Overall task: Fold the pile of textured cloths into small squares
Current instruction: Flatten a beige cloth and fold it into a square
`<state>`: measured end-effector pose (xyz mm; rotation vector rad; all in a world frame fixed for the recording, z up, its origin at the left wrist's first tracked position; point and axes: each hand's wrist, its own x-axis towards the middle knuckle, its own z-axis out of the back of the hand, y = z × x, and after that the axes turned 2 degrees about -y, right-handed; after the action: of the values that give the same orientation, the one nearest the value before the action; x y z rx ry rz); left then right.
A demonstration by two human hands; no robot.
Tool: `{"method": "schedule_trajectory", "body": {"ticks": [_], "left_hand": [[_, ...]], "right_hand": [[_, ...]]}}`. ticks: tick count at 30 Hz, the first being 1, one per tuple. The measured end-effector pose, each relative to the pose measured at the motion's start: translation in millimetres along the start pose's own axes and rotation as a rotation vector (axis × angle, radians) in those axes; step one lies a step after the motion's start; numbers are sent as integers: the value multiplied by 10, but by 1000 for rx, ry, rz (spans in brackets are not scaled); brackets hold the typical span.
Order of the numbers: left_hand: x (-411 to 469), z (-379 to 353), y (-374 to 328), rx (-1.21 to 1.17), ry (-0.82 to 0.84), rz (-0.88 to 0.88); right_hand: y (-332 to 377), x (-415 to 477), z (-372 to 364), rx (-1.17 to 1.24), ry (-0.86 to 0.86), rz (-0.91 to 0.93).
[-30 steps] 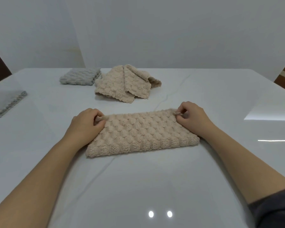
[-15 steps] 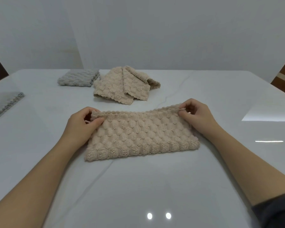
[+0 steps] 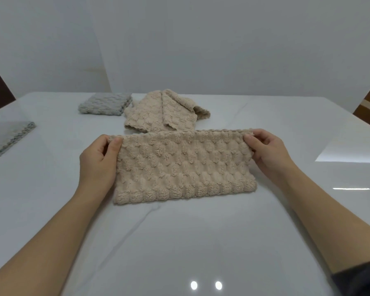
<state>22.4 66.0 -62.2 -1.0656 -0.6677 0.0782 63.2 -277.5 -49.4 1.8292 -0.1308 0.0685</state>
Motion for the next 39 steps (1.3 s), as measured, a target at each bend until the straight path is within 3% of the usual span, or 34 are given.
{"method": "schedule_trajectory", "body": {"ticks": [10, 19, 25, 28, 34, 39], "left_hand": [[-75, -78, -117, 71, -63, -56], [-102, -66, -197, 12, -92, -88], [-59, 13, -139, -154, 117, 99], [-41, 24, -103, -91, 205, 115], [-96, 42, -222, -117, 146, 100], [-126, 89, -445, -292, 211, 350]], "right_hand": [[-87, -36, -97, -294, -36, 152], [-65, -78, -96, -303, -80, 156], [-64, -110, -73, -272, -68, 101], [-61, -129, -86, -255, -95, 69], [59, -197, -116, -484, -175, 176], [275, -354, -137, -296, -99, -102]]}}
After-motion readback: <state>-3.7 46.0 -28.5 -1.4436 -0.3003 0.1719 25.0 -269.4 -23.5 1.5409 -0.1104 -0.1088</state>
